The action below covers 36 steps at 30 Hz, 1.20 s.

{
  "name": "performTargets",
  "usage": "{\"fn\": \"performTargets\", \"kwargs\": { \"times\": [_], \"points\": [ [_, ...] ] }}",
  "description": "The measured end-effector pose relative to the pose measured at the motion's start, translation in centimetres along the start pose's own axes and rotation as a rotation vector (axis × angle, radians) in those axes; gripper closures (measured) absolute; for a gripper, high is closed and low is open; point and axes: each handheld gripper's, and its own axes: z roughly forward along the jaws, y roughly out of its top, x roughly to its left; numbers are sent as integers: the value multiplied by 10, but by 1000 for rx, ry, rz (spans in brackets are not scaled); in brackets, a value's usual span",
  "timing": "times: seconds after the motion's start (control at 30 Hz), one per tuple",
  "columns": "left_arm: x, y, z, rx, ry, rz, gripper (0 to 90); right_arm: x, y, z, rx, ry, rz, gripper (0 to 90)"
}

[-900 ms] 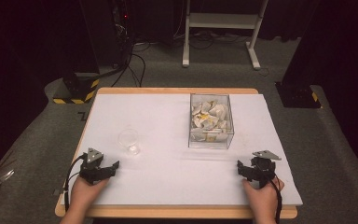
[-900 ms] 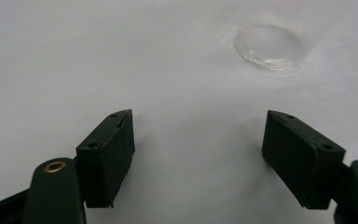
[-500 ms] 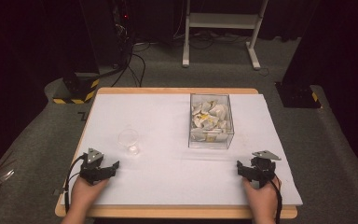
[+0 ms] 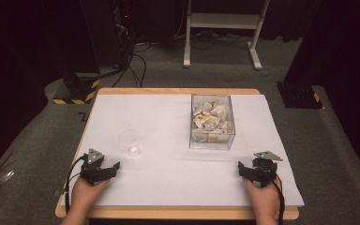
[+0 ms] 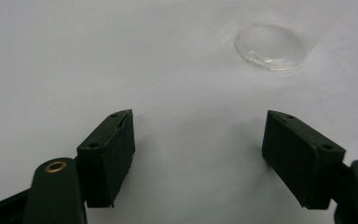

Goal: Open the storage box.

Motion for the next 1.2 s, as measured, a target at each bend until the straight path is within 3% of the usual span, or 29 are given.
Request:
{"fn": "performTargets", "kwargs": {
  "times": [0.23,0.33,0.4,0.47,0.57,0.67,0.87,1.0,1.2],
  "points": [
    [0,0,0,-1,1,3,258,-8,5,-1,22,52,-10,124],
    [0,0,0,-1,1,2,257,-7,4,-1,13,36,-30,134],
    [0,0,0,0,0,1,257,-2,6,-8,-32,51,-62,132],
    [0,0,0,1,-1,0,257,-1,6,-9,-38,55,-69,132],
    [0,0,0,2,-3,-1,257,8,4,-13,-67,53,-120,119],
    [0,0,0,1,-2,-1,256,11,3,-13,-76,44,-123,113],
    [0,0,0,0,-5,-6,256,18,1,-13,-72,75,-134,119],
    [0,0,0,-1,0,1,257,32,6,-15,-90,76,-152,101],
    [1,0,0,-2,-15,-10,255,48,13,-16,-103,124,-161,105]
  ]
}}
